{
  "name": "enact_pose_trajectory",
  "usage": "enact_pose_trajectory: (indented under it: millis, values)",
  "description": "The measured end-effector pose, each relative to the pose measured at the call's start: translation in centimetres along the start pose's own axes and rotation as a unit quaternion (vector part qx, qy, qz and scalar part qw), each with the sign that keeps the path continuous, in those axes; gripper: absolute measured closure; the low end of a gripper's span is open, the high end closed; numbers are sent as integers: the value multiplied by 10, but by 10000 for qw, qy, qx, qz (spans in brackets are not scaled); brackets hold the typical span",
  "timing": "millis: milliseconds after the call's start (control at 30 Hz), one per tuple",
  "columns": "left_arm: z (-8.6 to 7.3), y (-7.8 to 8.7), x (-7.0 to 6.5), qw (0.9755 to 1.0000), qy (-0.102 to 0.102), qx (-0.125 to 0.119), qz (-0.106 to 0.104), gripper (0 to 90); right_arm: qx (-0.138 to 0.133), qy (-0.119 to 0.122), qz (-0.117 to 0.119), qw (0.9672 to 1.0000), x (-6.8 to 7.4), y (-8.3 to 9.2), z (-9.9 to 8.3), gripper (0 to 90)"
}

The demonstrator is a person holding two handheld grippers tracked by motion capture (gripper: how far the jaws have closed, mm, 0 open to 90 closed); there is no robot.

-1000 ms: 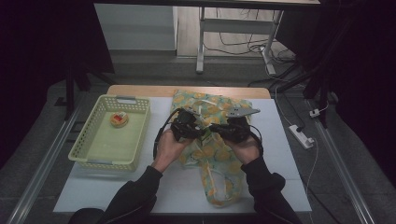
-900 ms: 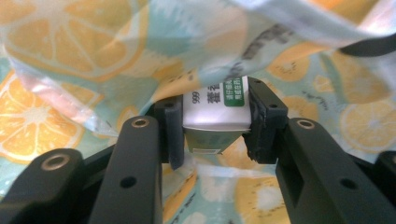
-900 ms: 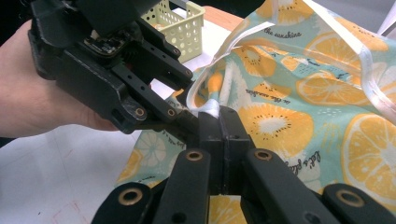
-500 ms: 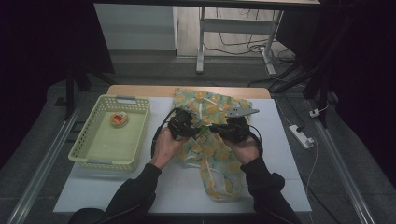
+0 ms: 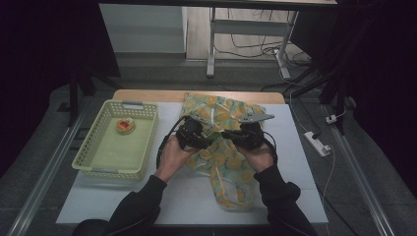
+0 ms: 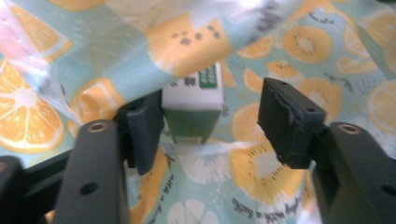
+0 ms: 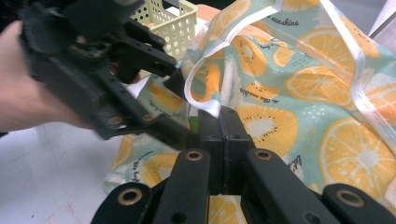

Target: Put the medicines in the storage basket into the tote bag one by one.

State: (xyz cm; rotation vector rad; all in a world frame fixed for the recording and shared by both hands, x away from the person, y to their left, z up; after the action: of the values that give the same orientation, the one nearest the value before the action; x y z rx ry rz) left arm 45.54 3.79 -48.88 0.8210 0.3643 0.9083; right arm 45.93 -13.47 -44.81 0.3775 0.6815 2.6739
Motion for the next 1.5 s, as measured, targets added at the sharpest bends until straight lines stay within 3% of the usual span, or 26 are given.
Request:
enact_pose_trajectory:
  millis: [233, 400, 533, 767, 1033, 1200, 1500]
  values:
    - [-9, 22, -9, 9993, -196, -37, -329, 287, -7, -4, 20, 10000, 0, 0, 0, 895]
    - [-20, 36, -9, 9975, -93, -69, -704, 243, 7, 4, 38, 10000, 1, 0, 0, 895]
    - [-30, 45, -6, 9970, -54, -113, -759, 197, 26, 9, 51, 10000, 1, -1, 0, 894]
    - [-45, 56, 7, 9976, 58, -210, -652, 97, 37, 9, 61, 10000, 1, -1, -1, 895]
    - [-61, 71, 32, 9973, 225, -353, -611, 1, 47, 18, 74, 10000, 2, -2, -1, 894]
    - [-71, 80, 52, 9972, 352, -426, -514, 0, 60, 22, 87, 9999, 2, -2, -1, 894]
    - [-90, 89, 90, 9969, 633, -443, -132, 0, 77, 24, 96, 9999, 3, -3, -2, 894]
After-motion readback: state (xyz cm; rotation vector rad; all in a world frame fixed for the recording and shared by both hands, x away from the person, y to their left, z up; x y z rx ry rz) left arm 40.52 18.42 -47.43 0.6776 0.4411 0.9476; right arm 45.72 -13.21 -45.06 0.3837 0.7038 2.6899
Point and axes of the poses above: each handheld gripper's, and its own axes: y roughly backward along the jaws, z roughly out of its top, x roughly to its left, the point moved 4 cm from there along -y, roughly forward along the jaws, and after that the axes turned 10 degrees about z, right-handed, at the moved point
